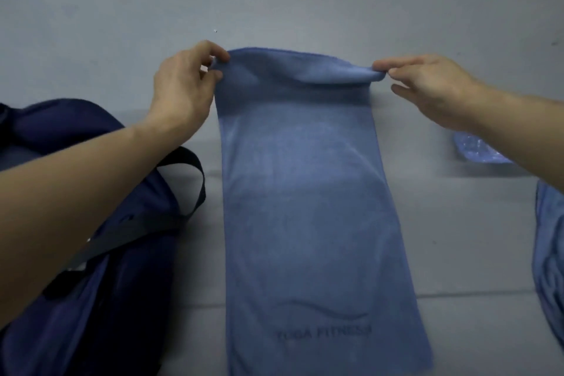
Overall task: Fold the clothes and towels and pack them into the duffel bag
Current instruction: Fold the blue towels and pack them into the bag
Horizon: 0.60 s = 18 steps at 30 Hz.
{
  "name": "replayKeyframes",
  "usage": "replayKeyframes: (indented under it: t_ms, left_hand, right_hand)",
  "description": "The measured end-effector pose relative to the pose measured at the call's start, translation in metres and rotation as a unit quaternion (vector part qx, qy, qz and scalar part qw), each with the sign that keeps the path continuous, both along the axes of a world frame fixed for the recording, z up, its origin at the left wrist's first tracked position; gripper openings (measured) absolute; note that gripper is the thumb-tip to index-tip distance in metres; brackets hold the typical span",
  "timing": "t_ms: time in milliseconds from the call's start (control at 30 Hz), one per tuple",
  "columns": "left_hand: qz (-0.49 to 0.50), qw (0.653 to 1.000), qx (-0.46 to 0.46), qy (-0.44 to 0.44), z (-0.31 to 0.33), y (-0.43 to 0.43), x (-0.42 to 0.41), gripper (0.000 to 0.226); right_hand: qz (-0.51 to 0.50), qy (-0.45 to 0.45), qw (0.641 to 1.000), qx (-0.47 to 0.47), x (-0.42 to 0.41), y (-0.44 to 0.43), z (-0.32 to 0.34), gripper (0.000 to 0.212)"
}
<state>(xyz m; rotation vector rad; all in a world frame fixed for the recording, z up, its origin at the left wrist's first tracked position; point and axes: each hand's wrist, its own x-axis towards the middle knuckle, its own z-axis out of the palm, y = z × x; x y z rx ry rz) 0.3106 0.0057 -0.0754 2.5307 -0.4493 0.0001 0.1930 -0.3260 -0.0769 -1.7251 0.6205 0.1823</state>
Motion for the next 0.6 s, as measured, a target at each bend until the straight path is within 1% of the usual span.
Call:
replayKeyframes:
  t_ms: [133, 200, 233, 300, 400, 467, 533, 600]
  left_hand:
    - [0.002, 0.999, 0.026, -0.023, 0.005, 0.019, -0.054, 0.035]
    - [-0.015, 0.998, 0.057, -0.027, 0.013, 0.030, -0.083, 0.034]
    - [-0.029, 0.997, 0.073, -0.021, 0.019, 0.036, -0.100, 0.030]
    - [-0.052, 0.996, 0.078, 0.004, 0.032, 0.044, -0.134, 0.023]
    - [-0.062, 0.995, 0.045, 0.056, 0.045, 0.057, -0.184, 0.015]
    - [-0.069, 0.994, 0.056, 0.058, 0.048, 0.068, -0.211, 0.013]
    - [-0.083, 0.993, 0.060, 0.064, 0.046, 0.079, -0.234, 0.011]
    - [-0.091, 0.990, 0.067, 0.085, 0.039, 0.090, -0.253, 0.010]
  right_hand:
    - [-0.022, -0.010, 0.997, 0.072, -0.066, 0.010, 0.010, 0.029]
    - [-0.027, -0.003, 0.994, 0.102, -0.100, 0.017, 0.019, 0.031]
    - [-0.022, 0.001, 0.994, 0.104, -0.117, 0.020, 0.024, 0.032]
    - [-0.008, 0.010, 0.994, 0.108, -0.148, 0.024, 0.036, 0.032]
    - [0.026, 0.030, 0.994, 0.104, -0.194, 0.038, 0.048, 0.031]
    - [0.044, 0.021, 0.996, 0.078, -0.219, 0.040, 0.051, 0.033]
    - [0.107, 0.010, 0.994, -0.026, -0.241, 0.040, 0.052, 0.036]
    - [0.203, -0.009, 0.972, -0.122, -0.266, 0.040, 0.044, 0.038]
